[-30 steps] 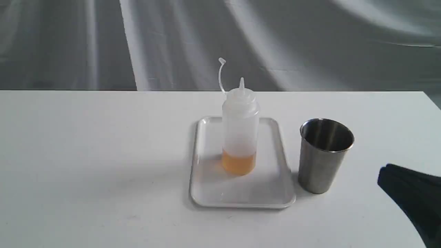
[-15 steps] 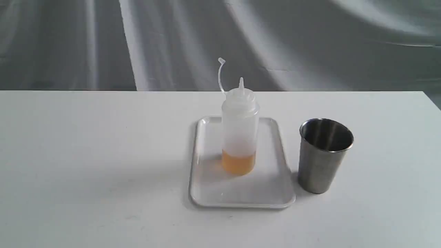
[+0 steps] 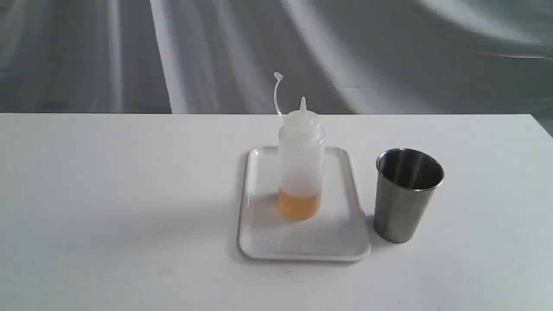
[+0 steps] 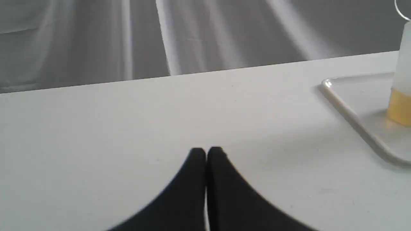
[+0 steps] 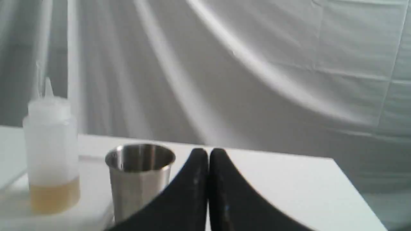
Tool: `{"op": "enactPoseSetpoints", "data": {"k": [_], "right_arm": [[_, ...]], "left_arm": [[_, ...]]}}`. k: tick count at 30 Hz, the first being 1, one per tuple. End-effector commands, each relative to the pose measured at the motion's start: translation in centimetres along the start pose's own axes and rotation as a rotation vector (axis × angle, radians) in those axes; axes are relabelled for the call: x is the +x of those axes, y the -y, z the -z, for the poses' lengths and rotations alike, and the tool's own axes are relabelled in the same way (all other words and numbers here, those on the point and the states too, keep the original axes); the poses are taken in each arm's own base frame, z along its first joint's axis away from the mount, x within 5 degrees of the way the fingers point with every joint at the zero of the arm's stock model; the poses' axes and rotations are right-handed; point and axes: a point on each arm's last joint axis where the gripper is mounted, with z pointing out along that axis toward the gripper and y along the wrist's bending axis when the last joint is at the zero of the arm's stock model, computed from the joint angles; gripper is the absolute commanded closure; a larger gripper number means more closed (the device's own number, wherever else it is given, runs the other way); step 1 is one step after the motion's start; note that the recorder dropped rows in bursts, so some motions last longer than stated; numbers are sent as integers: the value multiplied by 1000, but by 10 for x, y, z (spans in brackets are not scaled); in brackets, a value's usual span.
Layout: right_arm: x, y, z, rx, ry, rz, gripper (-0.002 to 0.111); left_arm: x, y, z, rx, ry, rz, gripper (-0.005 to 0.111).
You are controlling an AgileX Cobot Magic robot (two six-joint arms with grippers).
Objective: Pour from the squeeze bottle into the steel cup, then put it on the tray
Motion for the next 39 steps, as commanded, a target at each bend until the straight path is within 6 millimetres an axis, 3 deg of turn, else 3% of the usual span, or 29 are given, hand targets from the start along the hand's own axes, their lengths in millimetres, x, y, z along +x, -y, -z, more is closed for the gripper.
{"op": "enactPoseSetpoints", "data": {"k": [1, 2, 39], "right_arm": [[19, 1, 2, 13, -195, 14, 108], [26, 1, 4, 15, -280, 14, 108], [25, 1, 4, 18, -268, 14, 108]], "left_arm": [[1, 0, 0, 6, 5, 4, 107], [1, 0, 0, 6, 5, 4, 107], [1, 0, 0, 6, 5, 3, 107]]}}
